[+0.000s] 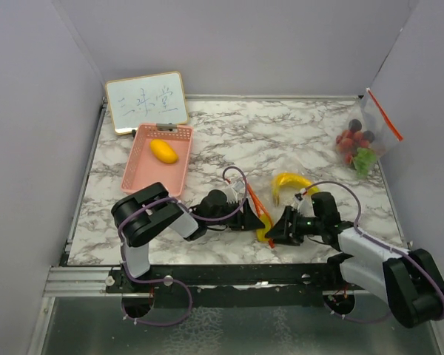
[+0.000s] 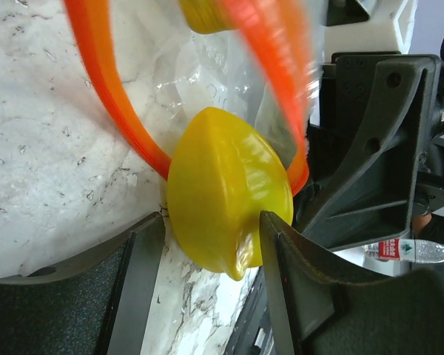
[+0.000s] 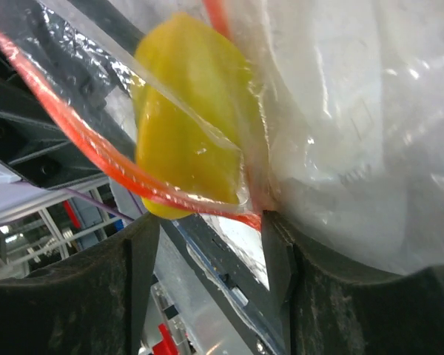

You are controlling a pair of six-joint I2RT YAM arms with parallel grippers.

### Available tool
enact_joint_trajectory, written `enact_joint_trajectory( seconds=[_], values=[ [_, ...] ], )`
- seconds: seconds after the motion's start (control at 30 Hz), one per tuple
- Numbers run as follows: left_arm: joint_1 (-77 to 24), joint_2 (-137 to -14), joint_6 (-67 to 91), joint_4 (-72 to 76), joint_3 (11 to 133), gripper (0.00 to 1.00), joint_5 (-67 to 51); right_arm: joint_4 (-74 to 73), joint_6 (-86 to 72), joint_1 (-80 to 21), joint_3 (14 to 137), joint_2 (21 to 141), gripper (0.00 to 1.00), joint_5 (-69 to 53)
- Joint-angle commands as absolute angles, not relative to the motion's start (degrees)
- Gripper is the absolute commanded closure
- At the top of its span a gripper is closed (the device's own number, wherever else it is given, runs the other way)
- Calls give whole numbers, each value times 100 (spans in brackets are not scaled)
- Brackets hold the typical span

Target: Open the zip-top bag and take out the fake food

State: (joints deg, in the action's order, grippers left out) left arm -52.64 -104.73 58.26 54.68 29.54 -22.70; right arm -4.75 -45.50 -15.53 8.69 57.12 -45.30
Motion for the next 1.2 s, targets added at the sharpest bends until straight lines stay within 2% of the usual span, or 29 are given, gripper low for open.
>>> enact_joint_trajectory(
  seconds=[0.0,0.2,0.33,0.57,0.83,1.03,1.17],
  values=[
    [-5309,-10644,5984,5806,2965,43,-2357,624,-4799,-1833,956,6250,46,-3963],
    [-5309,-10653,6089,6000,2817,43,-2363,1377,-4851,-1839,929,6806,59,-3942],
    [-5309,-10682,6102,6093,2887,42,-2394,1311,-4494,-1844,1119,7019,64,-3697],
    [-5309,-11092,6382,6773,3122,45,-2613,1634,-4122,-1839,1264,7413,65,-3796],
    [-5318,-11301,6581,7173,3253,63,-2804,1729,-4040,-1838,1195,7572,66,-3754],
    [-5310,-11158,6368,6821,3258,64,-2761,1125,-3823,-1842,1404,7333,66,-3611],
    [-5255,-10936,6189,6536,3188,63,-2687,155,-3704,-1837,1718,6578,64,-3129]
  ],
)
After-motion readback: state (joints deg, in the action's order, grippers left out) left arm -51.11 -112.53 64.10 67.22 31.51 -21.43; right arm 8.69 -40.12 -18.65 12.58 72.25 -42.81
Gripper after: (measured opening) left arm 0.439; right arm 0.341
